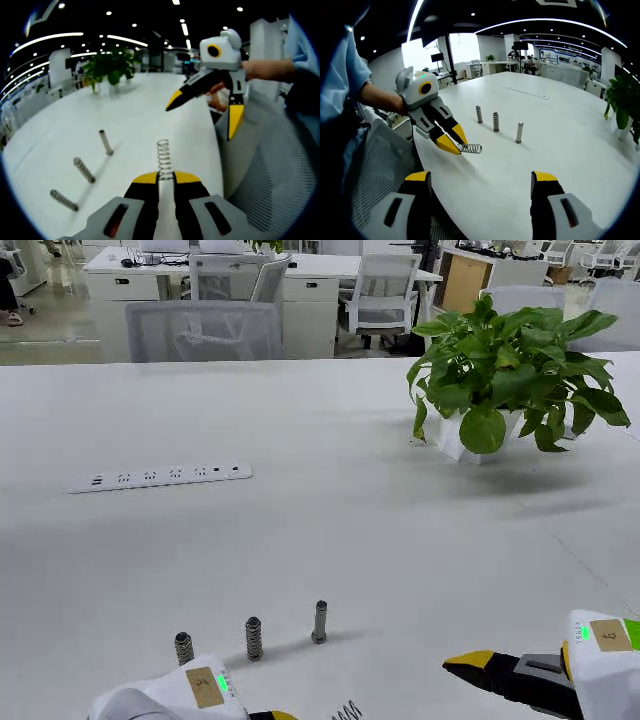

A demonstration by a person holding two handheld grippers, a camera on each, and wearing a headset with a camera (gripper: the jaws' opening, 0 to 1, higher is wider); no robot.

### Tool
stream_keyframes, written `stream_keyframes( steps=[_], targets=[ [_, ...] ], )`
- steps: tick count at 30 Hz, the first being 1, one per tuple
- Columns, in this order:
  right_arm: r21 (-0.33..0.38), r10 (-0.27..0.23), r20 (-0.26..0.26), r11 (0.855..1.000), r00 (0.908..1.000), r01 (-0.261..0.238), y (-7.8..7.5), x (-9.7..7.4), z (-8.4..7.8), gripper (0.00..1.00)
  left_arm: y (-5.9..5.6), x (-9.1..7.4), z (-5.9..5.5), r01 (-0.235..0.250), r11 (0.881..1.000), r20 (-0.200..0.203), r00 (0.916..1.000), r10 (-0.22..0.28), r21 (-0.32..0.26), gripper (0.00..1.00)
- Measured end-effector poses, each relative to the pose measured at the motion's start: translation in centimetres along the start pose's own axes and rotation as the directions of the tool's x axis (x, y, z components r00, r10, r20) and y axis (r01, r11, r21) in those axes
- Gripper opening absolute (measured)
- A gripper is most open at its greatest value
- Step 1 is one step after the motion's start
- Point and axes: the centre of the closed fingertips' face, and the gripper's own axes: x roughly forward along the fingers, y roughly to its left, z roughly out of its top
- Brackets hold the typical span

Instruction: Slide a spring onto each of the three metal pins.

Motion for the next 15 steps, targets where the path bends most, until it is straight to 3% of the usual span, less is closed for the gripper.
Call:
stream_keyframes(
  steps=[9,15],
  targets=[
    [-0.036,0.099,-0.035,0.994,0.9945,-0.1,1.3,1.2,1.1,0.64,-0.8,-1.6,0.8,-0.014,0.999,0.034,0.9994,0.012,0.041,0.1],
    [0.005,0.196,-0.031,0.981,0.9802,-0.196,2.1,1.6,2.2,0.46,-1.1,-1.9,0.9,-0.012,0.998,0.04,0.9991,0.009,0.058,0.1]
  ],
)
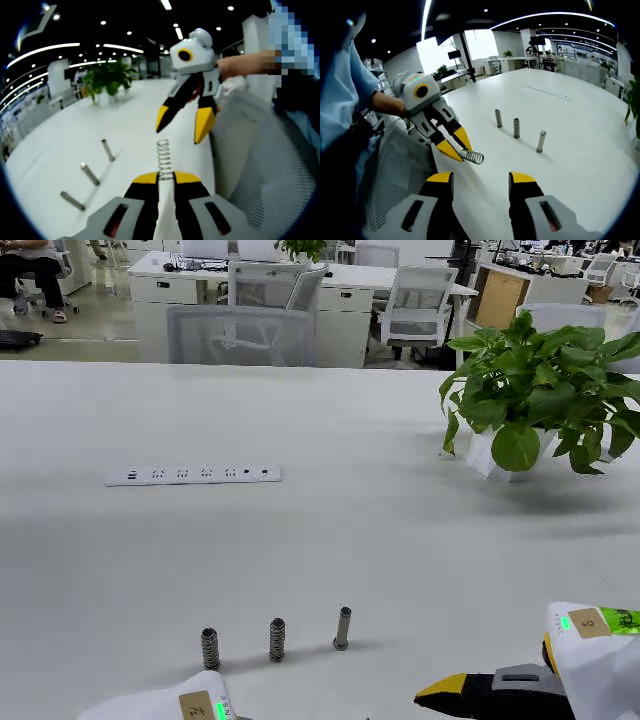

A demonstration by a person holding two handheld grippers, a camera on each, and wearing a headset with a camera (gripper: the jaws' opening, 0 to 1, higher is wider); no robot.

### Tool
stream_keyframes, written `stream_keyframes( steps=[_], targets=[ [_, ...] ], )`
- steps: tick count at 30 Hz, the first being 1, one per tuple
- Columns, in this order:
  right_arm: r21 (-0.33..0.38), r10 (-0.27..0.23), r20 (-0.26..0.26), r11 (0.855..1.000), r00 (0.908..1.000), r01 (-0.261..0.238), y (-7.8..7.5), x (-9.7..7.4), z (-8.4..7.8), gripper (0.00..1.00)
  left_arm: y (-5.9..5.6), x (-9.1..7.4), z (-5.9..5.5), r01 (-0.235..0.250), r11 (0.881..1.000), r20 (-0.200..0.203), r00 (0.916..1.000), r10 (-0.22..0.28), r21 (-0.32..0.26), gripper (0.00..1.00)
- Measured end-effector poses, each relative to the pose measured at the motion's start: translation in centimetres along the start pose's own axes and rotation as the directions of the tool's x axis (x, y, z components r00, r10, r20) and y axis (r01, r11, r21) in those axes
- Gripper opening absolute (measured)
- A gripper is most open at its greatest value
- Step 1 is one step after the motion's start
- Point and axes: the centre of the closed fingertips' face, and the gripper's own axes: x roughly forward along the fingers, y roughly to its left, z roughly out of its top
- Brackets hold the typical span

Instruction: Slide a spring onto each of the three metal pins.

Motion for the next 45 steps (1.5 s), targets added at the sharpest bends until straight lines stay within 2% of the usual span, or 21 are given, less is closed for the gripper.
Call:
stream_keyframes(
  steps=[1,5,9,13,18,21,26,38,45],
  targets=[
    [0.022,0.027,0.009,0.999,0.9996,-0.028,0.3,0.1,0.3,0.43,-0.1,0.0,0.1,0.004,1.0,0.002,1.0,-0.004,0.005,0.1],
    [0.037,0.078,0.015,0.996,0.9968,-0.079,0.5,0.3,1.1,0.35,-0.1,-0.1,0.0,0.008,0.999,-0.003,1.0,-0.008,0.034,0.1],
    [-0.003,0.12,-0.035,0.993,0.9922,-0.12,0.9,0.6,1.1,0.3,-0.1,-0.2,0.3,0.021,0.999,0.008,0.9997,-0.022,0.047,0.1],
    [-0.002,0.147,-0.074,0.989,0.9864,-0.148,1.1,0.9,1.0,0.28,-0.2,-0.2,0.5,0.037,0.998,0.014,0.9992,-0.038,0.052,0.1],
    [0.007,0.178,-0.091,0.984,0.9797,-0.179,1.5,1.0,1.1,0.24,-0.6,-0.2,0.3,0.058,0.996,0.01,0.9982,-0.059,0.072,0.1],
    [0.015,0.208,-0.105,0.978,0.9725,-0.207,2.0,1.0,1.0,0.21,-0.8,-0.2,0.2,0.065,0.995,0.011,0.9978,-0.066,0.076,0.1],
    [0.015,0.224,-0.128,0.975,0.9663,-0.223,2.1,1.1,0.7,0.18,-0.9,-0.4,0.3,0.07,0.994,0.017,0.9973,-0.071,0.08,0.1],
    [0.026,0.244,-0.132,0.97,0.9609,-0.242,2.1,1.3,0.8,0.12,-1.1,-0.4,0.3,0.083,0.992,0.007,0.9965,-0.084,0.096,0.1],
    [0.02,0.241,-0.135,0.97,0.961,-0.241,2.3,1.3,0.8,0.11,-1.1,-0.3,0.1,0.09,0.991,0.0,0.9959,-0.09,0.095,0.1]
  ],
)
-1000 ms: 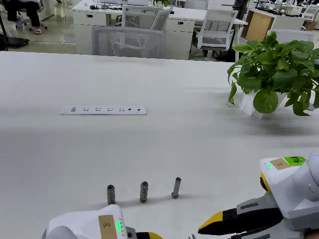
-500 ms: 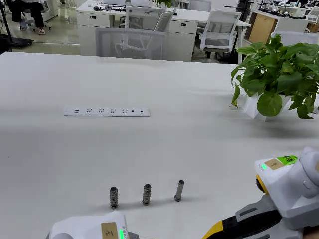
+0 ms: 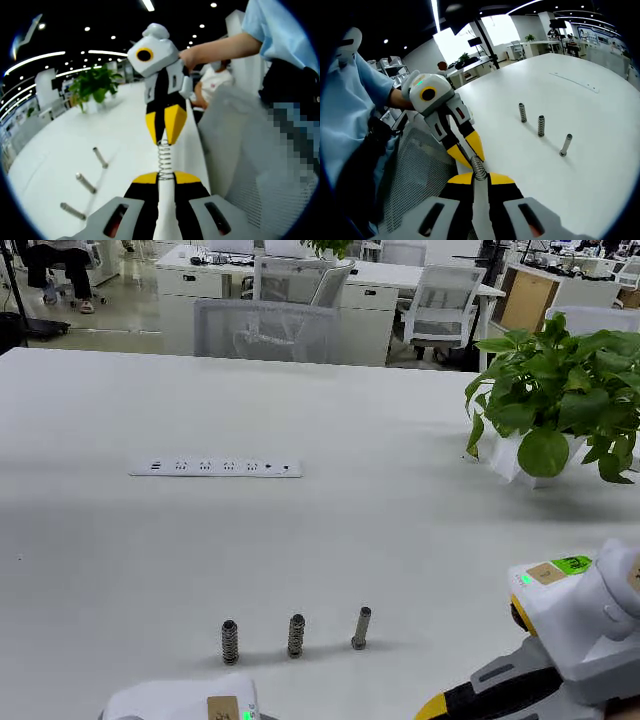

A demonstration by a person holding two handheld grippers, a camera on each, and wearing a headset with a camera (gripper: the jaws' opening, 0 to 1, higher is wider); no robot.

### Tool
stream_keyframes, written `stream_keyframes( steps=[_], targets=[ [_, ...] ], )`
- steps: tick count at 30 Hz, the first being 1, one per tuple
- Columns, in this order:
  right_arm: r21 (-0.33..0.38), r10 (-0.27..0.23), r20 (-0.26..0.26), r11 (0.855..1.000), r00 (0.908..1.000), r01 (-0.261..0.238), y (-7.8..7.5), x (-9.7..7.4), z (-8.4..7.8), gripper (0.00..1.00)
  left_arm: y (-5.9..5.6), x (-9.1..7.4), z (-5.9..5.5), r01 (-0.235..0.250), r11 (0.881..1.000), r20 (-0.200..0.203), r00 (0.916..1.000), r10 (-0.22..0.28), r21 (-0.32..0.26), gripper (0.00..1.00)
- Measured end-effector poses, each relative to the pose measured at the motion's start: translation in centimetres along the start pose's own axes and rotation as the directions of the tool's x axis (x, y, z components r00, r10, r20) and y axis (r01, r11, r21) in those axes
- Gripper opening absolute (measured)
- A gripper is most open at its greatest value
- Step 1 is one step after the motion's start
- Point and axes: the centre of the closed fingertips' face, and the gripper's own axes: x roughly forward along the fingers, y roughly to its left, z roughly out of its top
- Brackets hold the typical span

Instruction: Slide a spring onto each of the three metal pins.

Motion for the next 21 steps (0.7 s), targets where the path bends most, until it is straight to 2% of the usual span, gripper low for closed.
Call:
stream_keyframes(
  steps=[7,13,21],
  targets=[
    [-0.043,-0.031,-0.003,0.999,0.9995,0.031,0.3,-0.2,0.4,0.11,-0.1,0.3,0.0,0.001,1.0,-0.005,1.0,-0.001,-0.013,0.1],
    [-0.097,-0.057,-0.03,0.994,0.9979,0.054,0.4,-0.4,0.5,0.11,-0.3,0.7,0.1,0.006,1.0,-0.005,1.0,-0.006,-0.026,0.1],
    [-0.19,-0.093,-0.059,0.979,0.9939,0.08,0.9,-0.5,1.2,0.12,-0.4,1.1,0.2,0.01,0.996,0.003,0.9999,-0.01,-0.09,0.1]
  ],
)
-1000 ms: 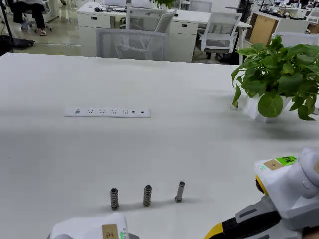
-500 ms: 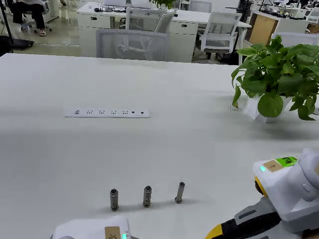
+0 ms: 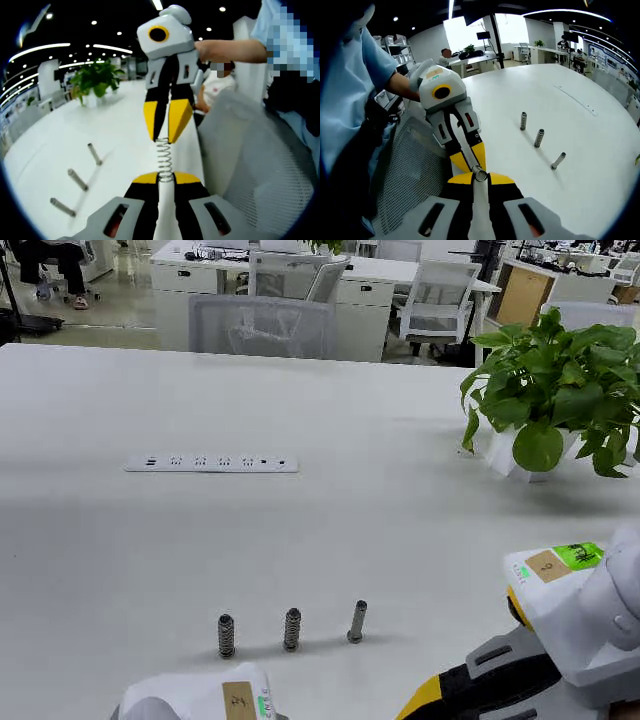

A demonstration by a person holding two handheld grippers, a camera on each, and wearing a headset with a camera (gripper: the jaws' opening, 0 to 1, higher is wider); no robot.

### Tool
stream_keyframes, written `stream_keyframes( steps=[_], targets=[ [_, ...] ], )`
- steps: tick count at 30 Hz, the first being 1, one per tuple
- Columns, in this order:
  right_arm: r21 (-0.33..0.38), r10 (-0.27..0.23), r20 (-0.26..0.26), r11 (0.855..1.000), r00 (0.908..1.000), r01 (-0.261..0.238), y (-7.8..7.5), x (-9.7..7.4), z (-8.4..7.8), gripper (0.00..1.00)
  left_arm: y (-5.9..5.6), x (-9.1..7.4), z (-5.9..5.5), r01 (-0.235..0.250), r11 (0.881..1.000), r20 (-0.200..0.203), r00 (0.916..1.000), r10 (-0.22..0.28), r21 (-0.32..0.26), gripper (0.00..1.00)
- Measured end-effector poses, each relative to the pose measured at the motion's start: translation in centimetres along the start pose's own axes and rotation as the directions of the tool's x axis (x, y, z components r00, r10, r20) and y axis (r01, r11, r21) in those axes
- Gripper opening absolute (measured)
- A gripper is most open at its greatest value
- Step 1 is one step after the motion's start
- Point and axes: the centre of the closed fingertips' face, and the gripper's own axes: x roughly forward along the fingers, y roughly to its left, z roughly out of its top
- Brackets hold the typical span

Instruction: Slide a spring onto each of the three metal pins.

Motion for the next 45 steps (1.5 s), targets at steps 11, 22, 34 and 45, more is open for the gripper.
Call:
stream_keyframes(
  steps=[11,22,34,45],
  targets=[
    [-0.117,-0.023,-0.031,0.993,0.9992,0.019,0.4,0.0,1.2,0.12,0.2,0.4,0.5,-0.002,0.998,0.025,0.9997,0.003,-0.062,0.1],
    [-0.174,-0.025,-0.068,0.985,0.9974,0.013,0.4,-0.1,1.2,0.12,0.1,0.6,0.7,-0.008,0.997,0.042,0.999,0.011,-0.076,0.09],
    [-0.264,0.007,-0.164,0.963,0.9865,-0.05,0.3,-0.6,0.9,0.23,0.0,0.6,1.4,0.0,1.0,0.056,0.9984,0.002,-0.022,0.09],
    [-0.283,0.065,-0.256,0.949,0.9646,-0.139,0.7,0.3,0.0,0.17,-0.1,0.6,1.9,0.007,1.0,0.065,0.9979,-0.007,-0.007,0.09]
  ],
)
